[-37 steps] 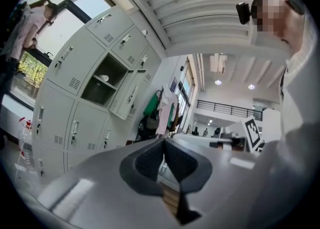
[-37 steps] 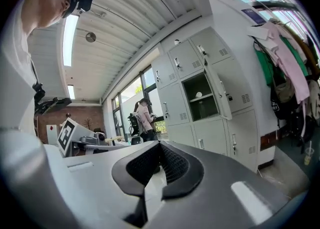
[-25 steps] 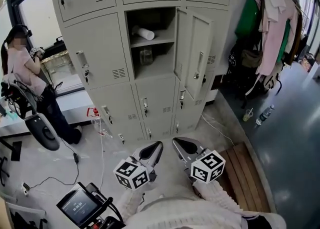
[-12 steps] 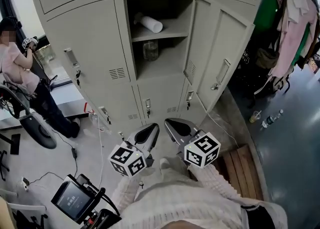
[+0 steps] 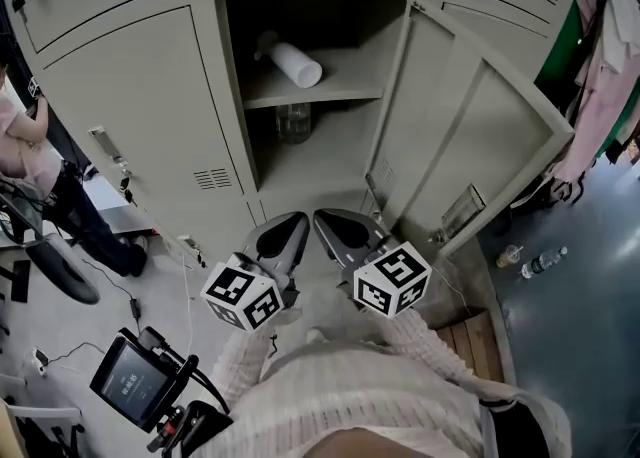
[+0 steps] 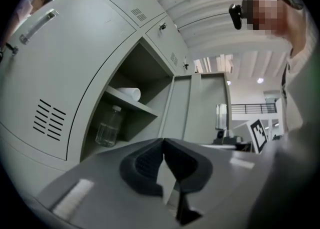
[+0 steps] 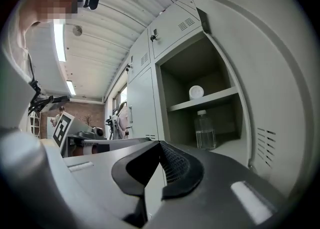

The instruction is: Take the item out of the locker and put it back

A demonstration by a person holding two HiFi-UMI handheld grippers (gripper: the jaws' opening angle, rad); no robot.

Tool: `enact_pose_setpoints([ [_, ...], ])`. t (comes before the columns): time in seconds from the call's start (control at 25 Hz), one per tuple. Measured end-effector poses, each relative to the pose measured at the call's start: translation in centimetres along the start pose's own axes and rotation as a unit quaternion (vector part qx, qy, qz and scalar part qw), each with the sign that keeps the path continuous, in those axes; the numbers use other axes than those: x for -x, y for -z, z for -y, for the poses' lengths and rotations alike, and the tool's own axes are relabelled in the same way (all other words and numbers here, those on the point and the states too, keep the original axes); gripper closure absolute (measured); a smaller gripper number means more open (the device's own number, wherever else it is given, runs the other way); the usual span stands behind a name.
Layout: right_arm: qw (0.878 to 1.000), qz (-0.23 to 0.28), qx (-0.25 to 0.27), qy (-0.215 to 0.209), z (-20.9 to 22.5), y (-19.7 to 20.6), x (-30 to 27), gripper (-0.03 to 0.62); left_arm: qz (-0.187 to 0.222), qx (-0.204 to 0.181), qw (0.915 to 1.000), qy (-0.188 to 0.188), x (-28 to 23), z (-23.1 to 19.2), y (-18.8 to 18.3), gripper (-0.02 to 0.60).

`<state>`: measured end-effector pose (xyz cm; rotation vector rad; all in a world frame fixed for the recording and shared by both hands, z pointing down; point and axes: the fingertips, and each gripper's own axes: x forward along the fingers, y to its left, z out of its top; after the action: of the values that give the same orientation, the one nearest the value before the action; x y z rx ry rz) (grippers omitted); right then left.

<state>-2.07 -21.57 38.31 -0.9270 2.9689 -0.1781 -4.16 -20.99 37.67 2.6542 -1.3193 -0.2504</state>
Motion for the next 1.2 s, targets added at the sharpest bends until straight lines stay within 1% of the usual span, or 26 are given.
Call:
enact_pose_setpoints([
  [0.2, 1.0, -0.004, 0.0, 0.005, 1.9, -0.2, -1.5, 0.594, -0.003, 0.005, 0.9999, -0.009, -1.5, -1.6, 0.0, 0.577],
  [0.4, 1.0, -0.011, -0.008, 0.02, 3.1, -0.2, -2.8, 0.595, -0.007, 0.009, 0.9999, -0.007, -2.3, -2.6, -0.4, 0.577],
  [0.68, 0.999, 0.013, -0.008, 0.04, 4.6, -2.2, -4.5, 0.594, -0.016, -0.005, 0.9998, 0.006, -3.3, -4.5, -1.7, 0.577],
  [0.8, 0.999, 0.022, 0.001, 0.042, 5.2, -3.2, -5.2, 0.589, -0.029, -0.02, 0.9991, 0.023, -3.9, -4.6, -1.5, 0.577],
  [0.92, 0.999, 0.024, 0.011, 0.047, 5.6, -4.0, -5.8, 0.582, -0.032, -0.017, 0.9988, 0.033, -4.5, -4.9, -1.5, 0.577],
  [1.04, 0.997, 0.03, 0.027, 0.059, 6.2, -5.3, -6.3, 0.56, -0.025, -0.022, 0.9987, 0.04, -5.1, -4.9, -2.4, 0.577],
  [1.2, 0.995, 0.047, 0.055, 0.069, 7.3, -8.5, -7.6, 0.499, -0.006, -0.033, 0.9983, 0.048, -6.1, -5.0, -4.2, 0.577],
])
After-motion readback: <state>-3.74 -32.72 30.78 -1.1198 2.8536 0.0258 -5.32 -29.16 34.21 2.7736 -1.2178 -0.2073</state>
